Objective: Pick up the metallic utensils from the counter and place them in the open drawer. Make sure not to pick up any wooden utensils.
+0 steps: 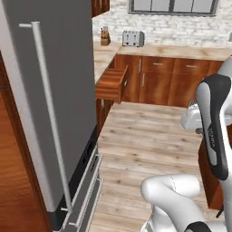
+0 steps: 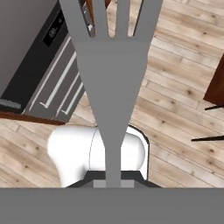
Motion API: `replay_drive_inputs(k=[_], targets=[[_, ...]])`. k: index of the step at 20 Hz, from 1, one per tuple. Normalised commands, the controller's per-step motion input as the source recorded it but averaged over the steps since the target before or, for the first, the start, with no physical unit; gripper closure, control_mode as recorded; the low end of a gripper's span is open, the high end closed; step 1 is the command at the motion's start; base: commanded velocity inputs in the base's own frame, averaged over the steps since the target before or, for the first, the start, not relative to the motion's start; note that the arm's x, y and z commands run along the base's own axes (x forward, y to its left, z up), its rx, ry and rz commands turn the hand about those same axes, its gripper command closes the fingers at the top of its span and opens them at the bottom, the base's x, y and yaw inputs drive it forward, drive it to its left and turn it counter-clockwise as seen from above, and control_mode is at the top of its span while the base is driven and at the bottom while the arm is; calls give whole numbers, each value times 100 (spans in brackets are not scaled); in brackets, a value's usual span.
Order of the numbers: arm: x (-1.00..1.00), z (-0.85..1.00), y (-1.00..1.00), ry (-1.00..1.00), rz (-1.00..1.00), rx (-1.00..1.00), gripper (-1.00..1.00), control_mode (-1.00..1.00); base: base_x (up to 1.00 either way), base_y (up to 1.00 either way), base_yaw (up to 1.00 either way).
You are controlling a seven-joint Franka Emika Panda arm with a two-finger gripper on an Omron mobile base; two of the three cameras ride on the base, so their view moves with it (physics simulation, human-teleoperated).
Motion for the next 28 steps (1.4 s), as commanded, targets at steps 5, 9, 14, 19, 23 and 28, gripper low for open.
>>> replay_drive_inputs(k=[5,9,14,19,23,28], targets=[[0,0,0,0,0,0,100,100,100,-10,15],[0,0,0,0,0,0,100,100,100,-24,8],[0,0,0,0,0,0,100,100,100,-2,13],[0,0,0,0,0,0,100,100,100,0,12],[0,0,0,0,0,0,100,100,100,0,3],[0,0,0,0,0,0,100,100,100,1,-1]])
